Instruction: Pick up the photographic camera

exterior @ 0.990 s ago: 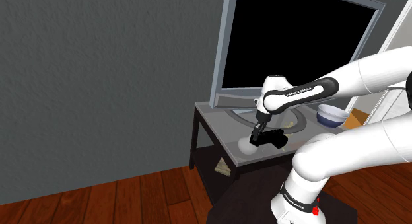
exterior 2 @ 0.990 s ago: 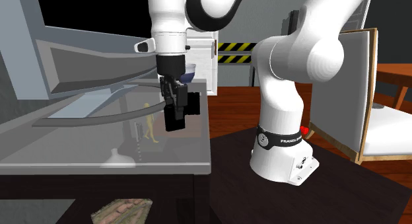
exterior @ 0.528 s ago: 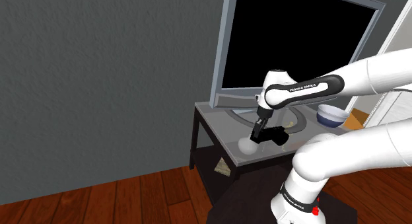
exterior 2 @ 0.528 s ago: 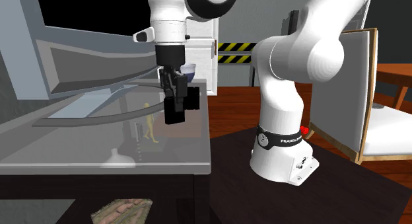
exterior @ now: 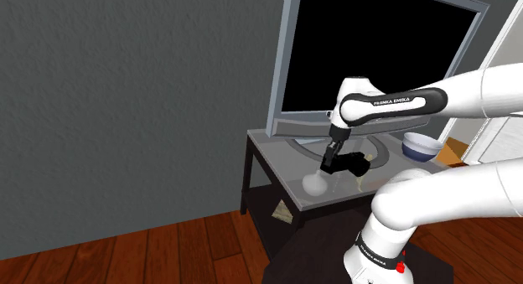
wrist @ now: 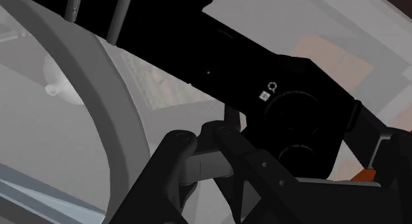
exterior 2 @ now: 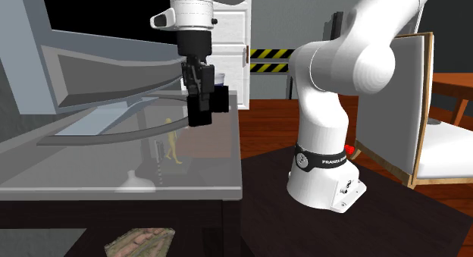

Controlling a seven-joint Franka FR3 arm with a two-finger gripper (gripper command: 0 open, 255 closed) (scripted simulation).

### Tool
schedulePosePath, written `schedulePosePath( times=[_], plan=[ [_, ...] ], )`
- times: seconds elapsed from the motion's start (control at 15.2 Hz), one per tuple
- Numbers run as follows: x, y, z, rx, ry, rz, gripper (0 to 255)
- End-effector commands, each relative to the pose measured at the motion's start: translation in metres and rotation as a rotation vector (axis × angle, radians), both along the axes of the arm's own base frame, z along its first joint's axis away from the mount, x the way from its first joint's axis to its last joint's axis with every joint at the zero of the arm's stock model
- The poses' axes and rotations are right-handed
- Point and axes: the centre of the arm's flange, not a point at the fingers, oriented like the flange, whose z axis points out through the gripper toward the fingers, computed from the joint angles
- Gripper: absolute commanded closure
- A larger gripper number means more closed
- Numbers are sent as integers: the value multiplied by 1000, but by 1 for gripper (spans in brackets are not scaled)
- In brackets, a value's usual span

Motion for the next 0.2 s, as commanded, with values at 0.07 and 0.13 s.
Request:
schedulePosePath(
  times=[0.07,0.13],
  plan=[
    [0,1,12,0,0,0,255],
    [0,1,13,0,0,0,255]
  ],
)
